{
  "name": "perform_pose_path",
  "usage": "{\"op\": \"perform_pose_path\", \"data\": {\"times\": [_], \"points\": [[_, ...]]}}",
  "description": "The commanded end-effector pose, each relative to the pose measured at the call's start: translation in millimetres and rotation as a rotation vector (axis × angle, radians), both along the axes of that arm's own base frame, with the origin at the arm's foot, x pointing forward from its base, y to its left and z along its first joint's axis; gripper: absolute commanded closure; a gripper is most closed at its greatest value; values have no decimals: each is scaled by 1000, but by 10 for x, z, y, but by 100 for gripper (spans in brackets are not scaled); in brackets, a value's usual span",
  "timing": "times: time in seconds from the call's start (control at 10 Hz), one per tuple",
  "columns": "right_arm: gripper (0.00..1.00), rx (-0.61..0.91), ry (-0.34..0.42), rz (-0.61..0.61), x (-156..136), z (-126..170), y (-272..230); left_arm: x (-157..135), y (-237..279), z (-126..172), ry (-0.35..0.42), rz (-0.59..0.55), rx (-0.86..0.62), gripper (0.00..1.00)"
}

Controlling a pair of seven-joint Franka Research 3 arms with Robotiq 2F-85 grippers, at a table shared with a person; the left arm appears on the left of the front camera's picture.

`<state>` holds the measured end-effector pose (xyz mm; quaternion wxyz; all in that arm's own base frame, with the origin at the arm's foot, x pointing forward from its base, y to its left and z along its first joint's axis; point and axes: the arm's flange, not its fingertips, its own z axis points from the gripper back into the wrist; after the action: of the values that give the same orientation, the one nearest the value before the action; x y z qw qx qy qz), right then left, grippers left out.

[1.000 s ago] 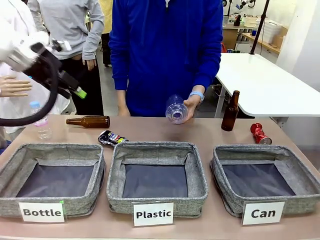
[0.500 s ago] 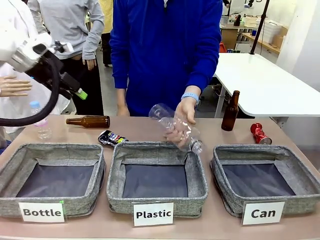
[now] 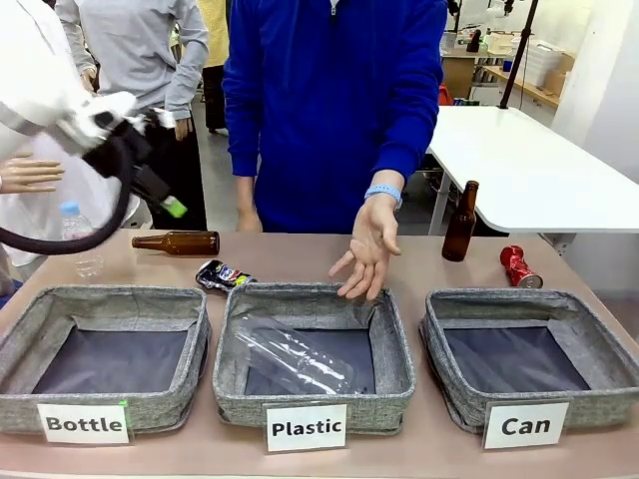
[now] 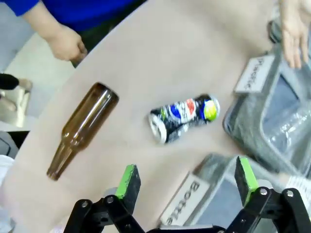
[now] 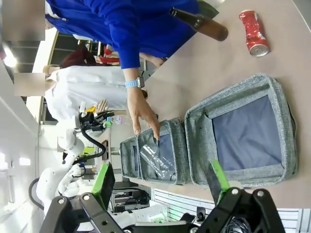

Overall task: Sort the can waste into the basket.
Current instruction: Pick up the can waste from the table and place it in the right Fabric basket.

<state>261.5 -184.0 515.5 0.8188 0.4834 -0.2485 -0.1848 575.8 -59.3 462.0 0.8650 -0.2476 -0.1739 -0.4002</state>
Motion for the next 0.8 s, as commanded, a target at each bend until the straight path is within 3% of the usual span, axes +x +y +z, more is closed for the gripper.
{"op": "perform_pose_path", "data": {"times": [0.0,0.1,0.4,0.7], "points": [[0,11,-37,6,15,2,-14,-317,499,130,-10,-249,24,0],[0,11,-37,6,15,2,-14,-437,613,102,-18,-339,14,0],[0,11,-37,6,15,2,-14,-711,711,63,-92,-354,1,0],[0,11,-37,6,15,2,-14,-575,434,8,-99,-344,56,0]]}}
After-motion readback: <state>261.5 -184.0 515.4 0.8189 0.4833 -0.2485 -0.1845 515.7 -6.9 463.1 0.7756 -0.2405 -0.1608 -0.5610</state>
